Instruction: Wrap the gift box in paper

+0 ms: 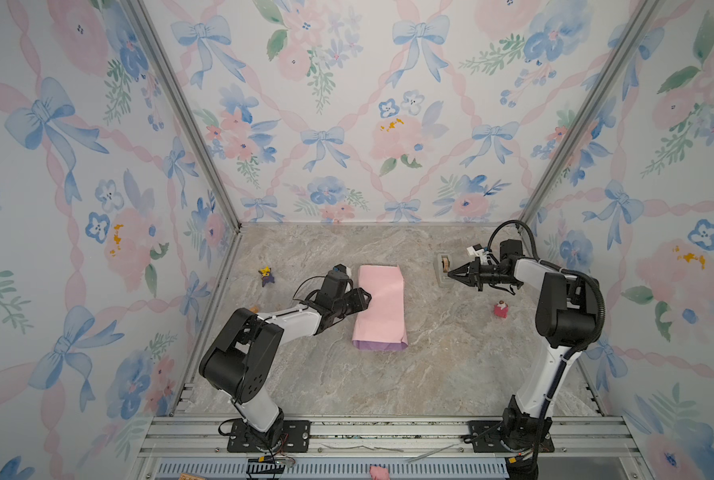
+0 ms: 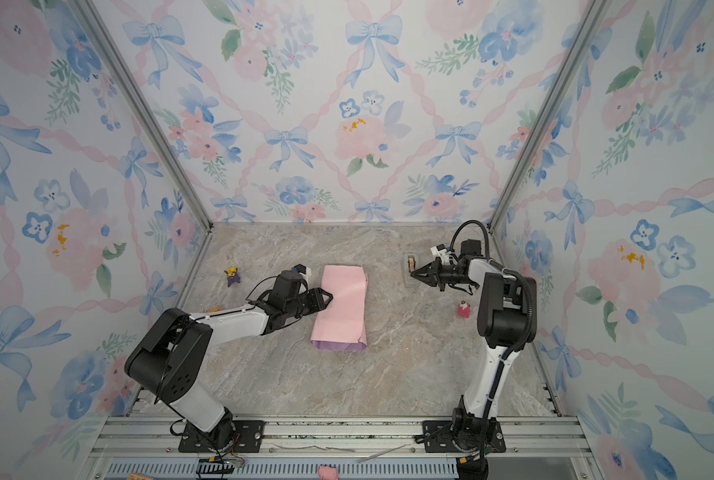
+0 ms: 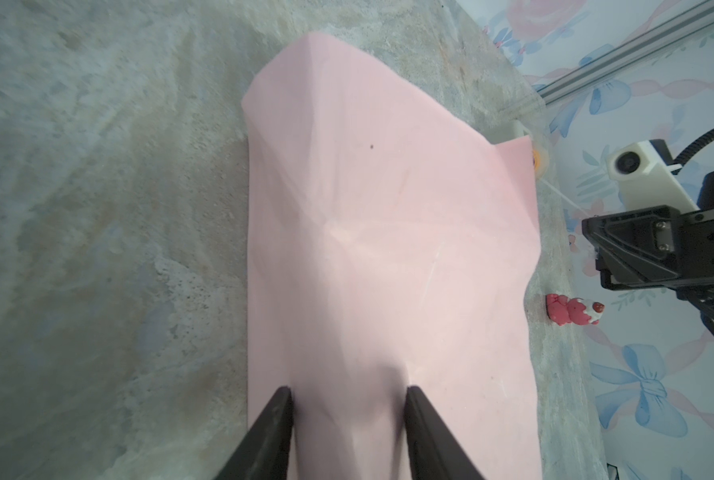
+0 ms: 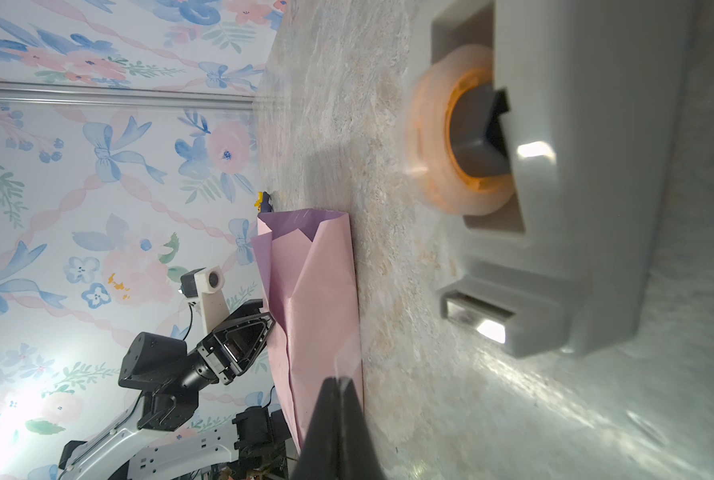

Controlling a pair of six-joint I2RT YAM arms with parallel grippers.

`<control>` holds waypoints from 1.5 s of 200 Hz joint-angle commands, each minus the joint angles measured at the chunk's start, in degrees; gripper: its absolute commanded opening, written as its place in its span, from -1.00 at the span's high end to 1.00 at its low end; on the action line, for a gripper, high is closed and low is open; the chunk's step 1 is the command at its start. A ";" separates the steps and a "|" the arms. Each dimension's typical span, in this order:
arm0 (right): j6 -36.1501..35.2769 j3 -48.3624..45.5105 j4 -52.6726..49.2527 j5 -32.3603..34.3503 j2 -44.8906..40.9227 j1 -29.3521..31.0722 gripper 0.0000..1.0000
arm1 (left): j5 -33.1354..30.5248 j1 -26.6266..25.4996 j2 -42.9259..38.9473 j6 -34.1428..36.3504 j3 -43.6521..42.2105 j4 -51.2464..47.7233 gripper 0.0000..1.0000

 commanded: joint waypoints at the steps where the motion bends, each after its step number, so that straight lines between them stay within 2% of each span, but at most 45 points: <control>1: 0.41 -3.96 0.38 1.95 -3.46 -0.07 1.00 | -1.73 -0.03 0.92 1.88 -1.16 -6.95 0.09; 57: 5.38 -13.98 9.41 3.33 -5.27 0.03 1.00 | -1.56 -0.15 1.05 1.97 -1.02 -6.96 0.10; 121: 9.83 -16.50 16.58 5.34 -2.03 1.27 1.00 | -1.73 -0.19 1.19 1.93 -0.93 -6.97 0.11; 179: 11.07 -16.09 16.13 8.76 1.35 0.51 1.00 | -1.82 -0.26 1.35 2.06 -0.93 -6.97 0.11; 300: 9.89 -17.77 9.94 12.72 -0.29 -2.12 1.00 | -1.99 -0.19 1.38 2.07 -0.94 -6.96 0.12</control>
